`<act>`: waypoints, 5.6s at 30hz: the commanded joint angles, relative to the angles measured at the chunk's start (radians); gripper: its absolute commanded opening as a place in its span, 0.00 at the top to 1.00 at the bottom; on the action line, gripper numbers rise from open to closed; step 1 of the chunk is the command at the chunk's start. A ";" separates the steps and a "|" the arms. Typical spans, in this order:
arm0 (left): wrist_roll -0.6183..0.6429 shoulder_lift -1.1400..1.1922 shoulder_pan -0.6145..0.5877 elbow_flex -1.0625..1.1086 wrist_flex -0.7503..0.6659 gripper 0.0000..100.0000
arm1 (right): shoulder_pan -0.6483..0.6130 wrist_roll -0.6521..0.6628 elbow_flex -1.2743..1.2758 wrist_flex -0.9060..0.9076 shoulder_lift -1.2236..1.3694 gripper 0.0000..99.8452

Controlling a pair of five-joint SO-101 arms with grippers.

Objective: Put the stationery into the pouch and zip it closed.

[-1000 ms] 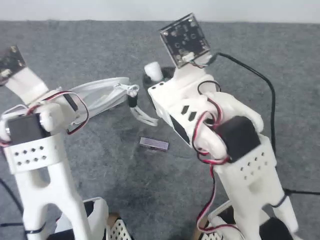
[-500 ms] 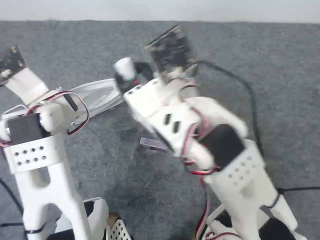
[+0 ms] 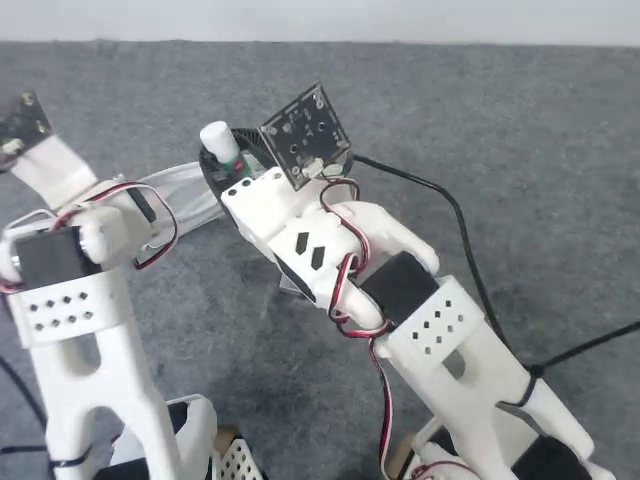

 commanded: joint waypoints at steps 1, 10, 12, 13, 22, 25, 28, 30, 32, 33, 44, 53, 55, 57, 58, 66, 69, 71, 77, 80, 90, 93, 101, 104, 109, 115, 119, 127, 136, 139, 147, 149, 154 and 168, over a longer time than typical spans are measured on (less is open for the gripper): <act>0.011 -0.002 0.008 -0.004 -0.025 0.99 | -0.010 -0.008 0.015 -0.065 -0.094 0.99; 0.011 -0.002 0.008 -0.002 -0.025 0.99 | -0.005 -0.006 0.258 -0.372 -0.205 0.99; 0.011 0.000 0.008 -0.002 -0.025 0.99 | -0.005 -0.006 0.299 -0.452 -0.213 0.99; 0.011 0.000 0.008 -0.002 -0.025 0.99 | -0.005 -0.006 0.316 -0.489 -0.213 0.99; 0.011 0.003 0.008 -0.002 -0.025 0.99 | -0.010 -0.009 0.425 -0.734 -0.205 0.99; 0.011 0.003 0.008 -0.002 -0.025 0.99 | -0.016 -0.009 0.451 -0.834 -0.177 0.99; 0.009 0.003 0.008 -0.002 -0.025 0.99 | -0.021 -0.006 0.450 -0.931 -0.093 0.99; 0.009 0.003 0.008 -0.002 -0.025 0.99 | -0.021 -0.006 0.450 -1.009 -0.022 0.99; 0.009 0.003 0.008 -0.002 -0.026 0.99 | -0.019 -0.006 0.450 -1.116 0.045 0.99; 0.009 0.003 0.008 -0.002 -0.026 0.99 | -0.019 -0.006 0.450 -1.168 0.076 0.99; 0.009 0.003 0.008 -0.002 -0.026 0.99 | -0.022 -0.008 0.448 -1.442 0.343 0.99; 0.009 0.003 0.008 -0.002 -0.025 0.99 | -0.035 -0.008 0.471 -1.474 0.456 0.99; 0.009 0.003 0.008 -0.002 -0.025 0.99 | -0.039 -0.008 0.486 -1.474 0.443 0.99; 0.009 0.003 0.006 -0.002 -0.025 0.99 | -0.050 -0.008 0.505 -1.474 0.420 0.99; 0.009 0.003 0.006 -0.001 -0.025 0.99 | -0.051 -0.008 0.517 -1.472 0.409 0.99; 0.009 0.003 0.006 0.016 -0.031 0.99 | -0.071 -0.178 0.563 -1.268 0.282 0.99; 0.009 0.003 0.006 0.016 -0.031 0.99 | -0.071 -0.209 0.563 -1.155 0.209 0.99; 0.009 0.003 0.006 0.016 -0.031 0.99 | -0.071 -0.209 0.563 -1.079 0.166 0.99; 0.009 0.003 0.006 0.018 -0.031 0.99 | -0.087 -0.218 0.563 -0.932 0.107 0.79; 0.009 0.003 0.006 0.018 -0.031 0.99 | -0.099 -0.216 0.563 -0.906 0.105 0.76; 0.009 0.003 -0.051 0.019 -0.037 0.99 | -0.093 -0.213 0.568 -0.826 0.010 0.78; 0.009 0.003 -0.051 0.019 -0.037 0.99 | -0.093 -0.213 0.563 -0.707 -0.065 0.78; 0.009 0.003 -0.052 0.019 -0.035 0.99 | -0.093 -0.058 0.563 -0.515 -0.173 0.78; 0.009 0.003 -0.052 0.019 -0.034 0.99 | -0.091 -0.044 0.563 -0.403 -0.173 0.78; 0.009 -0.002 -0.064 0.019 -0.034 0.99 | -0.091 -0.043 0.563 -0.226 -0.183 0.78; 0.011 -0.003 -0.158 0.008 -0.037 0.99 | -0.091 -0.032 0.563 -0.130 -0.183 0.78; 0.011 -0.003 -0.192 -0.002 -0.037 0.99 | -0.091 0.011 0.563 -0.116 -0.185 0.78; 0.011 0.002 -0.193 -0.002 -0.037 0.99 | -0.021 0.014 0.552 -0.113 -0.249 0.78; 0.011 0.002 -0.193 -0.002 -0.037 0.99 | -0.001 0.014 0.549 0.053 -0.478 0.78; 0.011 0.002 -0.193 -0.002 -0.037 0.99 | -0.001 0.015 0.554 0.053 -0.470 0.78; 0.011 0.003 -0.195 -0.001 -0.037 0.99 | -0.002 0.092 0.548 0.050 -0.286 0.78; 0.011 0.003 -0.195 -0.001 -0.037 0.99 | -0.002 0.121 0.548 0.045 -0.231 0.78; 0.011 0.002 -0.249 0.002 -0.060 0.99 | -0.002 0.180 0.537 0.045 -0.110 0.78; 0.011 0.003 -0.261 0.002 -0.064 0.99 | -0.001 0.187 0.388 0.053 0.260 0.78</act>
